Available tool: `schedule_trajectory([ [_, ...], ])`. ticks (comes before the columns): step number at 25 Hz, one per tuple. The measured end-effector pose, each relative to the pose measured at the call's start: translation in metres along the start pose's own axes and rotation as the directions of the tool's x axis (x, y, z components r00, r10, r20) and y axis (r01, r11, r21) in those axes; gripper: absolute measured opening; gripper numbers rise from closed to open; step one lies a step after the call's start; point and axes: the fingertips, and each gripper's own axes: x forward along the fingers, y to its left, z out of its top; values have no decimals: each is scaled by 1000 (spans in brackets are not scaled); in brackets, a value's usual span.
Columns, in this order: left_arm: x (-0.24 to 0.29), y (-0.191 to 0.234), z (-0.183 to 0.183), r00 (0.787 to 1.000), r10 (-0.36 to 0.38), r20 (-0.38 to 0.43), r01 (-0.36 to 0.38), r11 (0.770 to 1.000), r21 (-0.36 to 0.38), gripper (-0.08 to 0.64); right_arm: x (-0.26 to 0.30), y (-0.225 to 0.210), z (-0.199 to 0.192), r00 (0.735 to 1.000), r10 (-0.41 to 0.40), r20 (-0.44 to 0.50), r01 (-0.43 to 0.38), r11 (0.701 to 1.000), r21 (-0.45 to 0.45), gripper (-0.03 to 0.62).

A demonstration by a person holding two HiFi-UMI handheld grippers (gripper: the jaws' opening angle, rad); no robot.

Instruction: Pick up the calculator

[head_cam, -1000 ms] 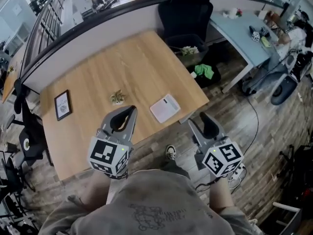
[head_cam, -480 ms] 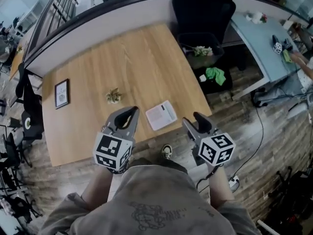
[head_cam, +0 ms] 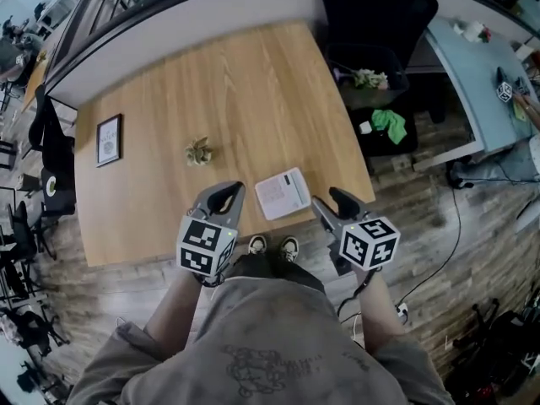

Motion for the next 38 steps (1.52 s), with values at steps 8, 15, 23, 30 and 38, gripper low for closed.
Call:
schedule_trajectory([
  [8,22,17,-60,993,9,-119,-11,1000,-17,2,45,-19,-37,992,3,-126,-1,1000,20,204],
  [15,41,23,-97,982,-16,-186,11,1000,-24,2,84,-46,-72,976,-18,-217,28,999,43,204],
  [23,59,26,-129,970,-50,-240,45,999,-28,2,114,-64,-102,959,-22,-284,47,995,83,204],
  [30,69,32,-151,963,-90,-254,66,993,-102,2,129,-71,-115,956,-24,-292,65,989,132,202],
  [38,55,44,-156,968,-98,-231,52,979,-198,2,129,-60,-110,967,8,-253,55,969,242,98],
])
